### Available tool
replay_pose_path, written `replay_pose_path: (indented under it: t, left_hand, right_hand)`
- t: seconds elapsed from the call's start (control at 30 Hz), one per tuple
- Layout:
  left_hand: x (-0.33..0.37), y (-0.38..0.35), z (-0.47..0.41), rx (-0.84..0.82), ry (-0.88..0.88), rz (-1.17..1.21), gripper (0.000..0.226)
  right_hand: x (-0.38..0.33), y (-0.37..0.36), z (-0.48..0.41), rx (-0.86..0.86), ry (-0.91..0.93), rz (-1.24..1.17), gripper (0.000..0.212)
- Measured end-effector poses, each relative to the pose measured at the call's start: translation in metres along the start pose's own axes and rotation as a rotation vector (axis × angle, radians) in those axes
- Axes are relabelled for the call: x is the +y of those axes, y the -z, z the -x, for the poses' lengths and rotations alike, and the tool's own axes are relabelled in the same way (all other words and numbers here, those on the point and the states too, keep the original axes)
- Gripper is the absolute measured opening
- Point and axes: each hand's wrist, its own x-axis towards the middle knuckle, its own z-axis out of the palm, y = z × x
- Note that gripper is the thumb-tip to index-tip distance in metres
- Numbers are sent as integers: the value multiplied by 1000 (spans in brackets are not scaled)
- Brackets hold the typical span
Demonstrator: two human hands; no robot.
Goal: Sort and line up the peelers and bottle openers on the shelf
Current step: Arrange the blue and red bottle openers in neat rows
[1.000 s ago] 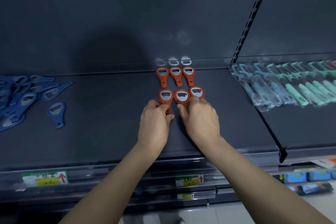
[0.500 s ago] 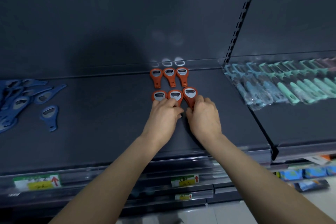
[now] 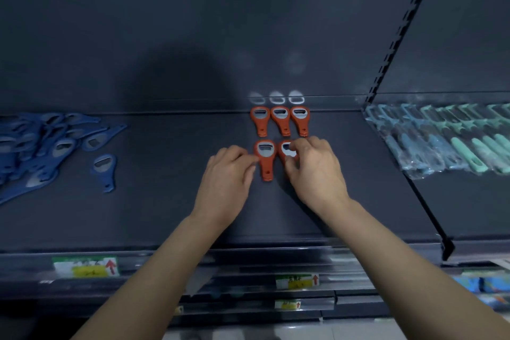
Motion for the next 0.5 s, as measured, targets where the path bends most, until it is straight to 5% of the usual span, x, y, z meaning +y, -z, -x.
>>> replay_pose_path:
  t: [0.5]
  left_hand:
    - [-208,154,53,111,651,-264,34]
  right_hand:
    - [-229,-104,-50,-309,290,-147,35]
